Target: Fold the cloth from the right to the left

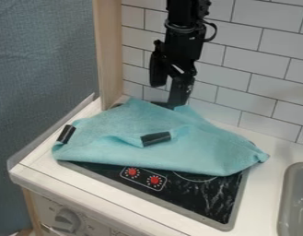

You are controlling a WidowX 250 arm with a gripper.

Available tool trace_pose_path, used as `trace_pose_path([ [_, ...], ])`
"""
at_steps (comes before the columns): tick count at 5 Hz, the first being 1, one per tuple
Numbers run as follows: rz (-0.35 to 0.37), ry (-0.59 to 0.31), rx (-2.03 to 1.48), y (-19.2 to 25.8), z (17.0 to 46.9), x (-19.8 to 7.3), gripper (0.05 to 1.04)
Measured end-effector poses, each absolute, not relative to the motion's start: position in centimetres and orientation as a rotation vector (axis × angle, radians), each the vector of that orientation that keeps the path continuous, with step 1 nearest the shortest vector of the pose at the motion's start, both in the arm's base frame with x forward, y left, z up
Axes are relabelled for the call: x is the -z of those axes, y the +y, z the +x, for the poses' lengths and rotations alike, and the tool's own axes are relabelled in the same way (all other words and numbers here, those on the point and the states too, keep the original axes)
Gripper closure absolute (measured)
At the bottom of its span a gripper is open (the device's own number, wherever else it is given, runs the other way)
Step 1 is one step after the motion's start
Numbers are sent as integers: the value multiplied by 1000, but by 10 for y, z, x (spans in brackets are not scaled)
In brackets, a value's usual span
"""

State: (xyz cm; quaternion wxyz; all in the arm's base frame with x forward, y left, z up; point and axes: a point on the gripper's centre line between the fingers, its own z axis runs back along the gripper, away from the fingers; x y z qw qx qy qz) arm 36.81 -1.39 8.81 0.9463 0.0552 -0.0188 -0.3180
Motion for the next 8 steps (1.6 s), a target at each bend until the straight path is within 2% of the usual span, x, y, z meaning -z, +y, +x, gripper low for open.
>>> trace_pose_path([
  [2, 99, 4, 571, -15, 363, -65, 85],
  [3, 76, 28, 526, -32, 360, -62, 85],
  [4, 108, -26, 561, -78, 369, -73, 85],
  [6, 148, -5, 707, -147, 380, -65, 84],
  [7, 149, 38, 727, -164, 373, -51, 85],
  [8, 120, 35, 695, -169, 372, -42, 85],
])
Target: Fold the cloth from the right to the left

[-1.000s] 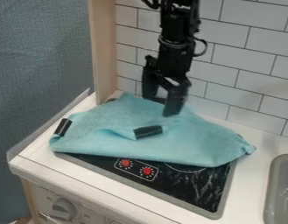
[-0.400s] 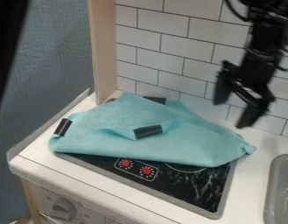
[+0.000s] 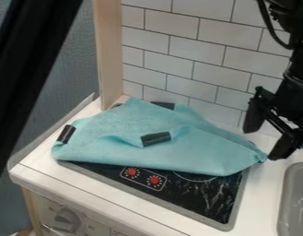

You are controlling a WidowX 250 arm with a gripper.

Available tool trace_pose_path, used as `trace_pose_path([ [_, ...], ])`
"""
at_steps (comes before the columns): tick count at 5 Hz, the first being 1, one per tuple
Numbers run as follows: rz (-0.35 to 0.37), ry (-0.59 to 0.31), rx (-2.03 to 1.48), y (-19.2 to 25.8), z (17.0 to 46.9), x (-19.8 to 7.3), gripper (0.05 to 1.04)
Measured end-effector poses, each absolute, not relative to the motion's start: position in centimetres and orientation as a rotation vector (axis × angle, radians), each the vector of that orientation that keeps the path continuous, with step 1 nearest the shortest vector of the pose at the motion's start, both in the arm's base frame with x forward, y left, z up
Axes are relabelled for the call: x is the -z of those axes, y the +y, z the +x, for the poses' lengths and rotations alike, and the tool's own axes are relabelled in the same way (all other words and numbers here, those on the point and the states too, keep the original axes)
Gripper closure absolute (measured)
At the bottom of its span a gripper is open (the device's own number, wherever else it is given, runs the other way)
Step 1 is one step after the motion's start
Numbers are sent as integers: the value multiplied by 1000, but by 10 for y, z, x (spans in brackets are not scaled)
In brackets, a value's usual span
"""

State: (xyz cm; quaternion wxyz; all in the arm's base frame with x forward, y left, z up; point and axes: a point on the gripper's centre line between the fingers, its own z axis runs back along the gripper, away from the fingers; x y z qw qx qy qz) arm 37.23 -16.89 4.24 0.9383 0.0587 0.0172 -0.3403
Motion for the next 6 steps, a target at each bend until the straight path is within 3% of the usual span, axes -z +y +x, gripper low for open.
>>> trace_pose_path([
  [2, 61, 26, 749, -178, 371, -10, 85],
  [3, 53, 30, 784, -180, 372, 3, 147],
  [5, 61, 25, 795, -178, 371, 6, 736],
  [6, 64, 32, 798, -177, 369, 7, 910],
])
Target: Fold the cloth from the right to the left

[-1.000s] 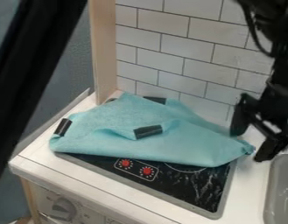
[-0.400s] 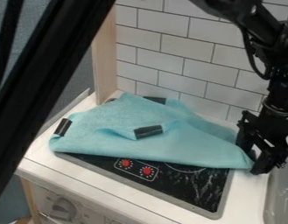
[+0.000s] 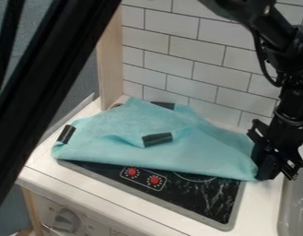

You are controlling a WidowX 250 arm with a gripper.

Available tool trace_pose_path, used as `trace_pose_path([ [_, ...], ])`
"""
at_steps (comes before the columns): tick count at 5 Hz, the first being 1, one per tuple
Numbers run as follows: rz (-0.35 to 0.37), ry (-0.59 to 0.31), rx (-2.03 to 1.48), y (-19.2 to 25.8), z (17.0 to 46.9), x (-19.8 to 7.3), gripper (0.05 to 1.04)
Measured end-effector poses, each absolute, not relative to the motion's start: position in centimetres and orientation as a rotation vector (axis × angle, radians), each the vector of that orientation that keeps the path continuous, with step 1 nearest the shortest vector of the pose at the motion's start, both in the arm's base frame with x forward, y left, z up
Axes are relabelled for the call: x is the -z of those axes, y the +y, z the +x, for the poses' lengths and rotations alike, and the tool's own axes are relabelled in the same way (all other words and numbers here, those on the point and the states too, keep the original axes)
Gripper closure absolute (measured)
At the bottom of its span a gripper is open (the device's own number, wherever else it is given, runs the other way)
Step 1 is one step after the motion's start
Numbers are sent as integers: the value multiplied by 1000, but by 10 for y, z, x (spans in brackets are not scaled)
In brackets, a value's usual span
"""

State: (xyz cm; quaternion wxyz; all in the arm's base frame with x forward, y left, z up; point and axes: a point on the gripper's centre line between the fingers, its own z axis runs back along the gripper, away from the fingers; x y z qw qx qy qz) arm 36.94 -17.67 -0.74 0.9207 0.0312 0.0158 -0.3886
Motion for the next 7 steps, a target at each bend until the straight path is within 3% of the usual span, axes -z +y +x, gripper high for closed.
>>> trace_pose_path([
  [1, 62, 33, 800, -176, 368, 9, 1010],
  [2, 63, 38, 800, -174, 366, 8, 1033],
  [5, 59, -151, 617, -131, 355, -73, 1033],
  [7, 47, -228, 362, -64, 331, -99, 1033],
])
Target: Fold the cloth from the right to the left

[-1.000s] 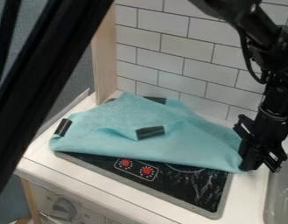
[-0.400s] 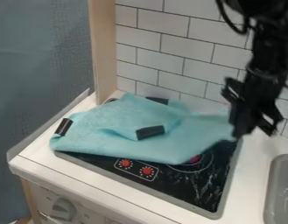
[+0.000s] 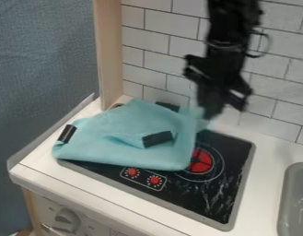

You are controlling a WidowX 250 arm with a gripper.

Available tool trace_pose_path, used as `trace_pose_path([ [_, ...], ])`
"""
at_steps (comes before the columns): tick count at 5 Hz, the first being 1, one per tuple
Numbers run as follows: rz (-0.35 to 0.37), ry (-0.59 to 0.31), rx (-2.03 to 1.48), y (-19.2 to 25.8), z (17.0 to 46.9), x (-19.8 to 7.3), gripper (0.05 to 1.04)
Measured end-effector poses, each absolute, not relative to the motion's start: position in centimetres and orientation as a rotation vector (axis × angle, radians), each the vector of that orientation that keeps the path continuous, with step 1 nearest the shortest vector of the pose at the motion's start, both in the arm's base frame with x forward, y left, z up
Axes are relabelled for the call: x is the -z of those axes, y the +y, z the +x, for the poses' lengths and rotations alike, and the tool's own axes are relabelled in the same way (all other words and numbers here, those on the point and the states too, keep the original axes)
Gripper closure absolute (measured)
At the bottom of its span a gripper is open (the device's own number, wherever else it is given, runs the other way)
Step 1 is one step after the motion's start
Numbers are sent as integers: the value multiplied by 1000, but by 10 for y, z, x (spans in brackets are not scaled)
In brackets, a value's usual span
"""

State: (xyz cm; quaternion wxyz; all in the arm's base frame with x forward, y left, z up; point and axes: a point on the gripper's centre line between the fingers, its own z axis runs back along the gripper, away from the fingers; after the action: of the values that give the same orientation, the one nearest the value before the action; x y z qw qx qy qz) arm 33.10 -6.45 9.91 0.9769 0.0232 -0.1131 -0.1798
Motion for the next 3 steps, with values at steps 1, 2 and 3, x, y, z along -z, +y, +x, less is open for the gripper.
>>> trace_pose_path([
  [1, 28, -247, 216, -19, 315, -91, 1033],
  [2, 27, -246, 175, 12, 308, -76, 1033],
  [3, -5, -196, 188, 30, 308, -49, 1033],
])
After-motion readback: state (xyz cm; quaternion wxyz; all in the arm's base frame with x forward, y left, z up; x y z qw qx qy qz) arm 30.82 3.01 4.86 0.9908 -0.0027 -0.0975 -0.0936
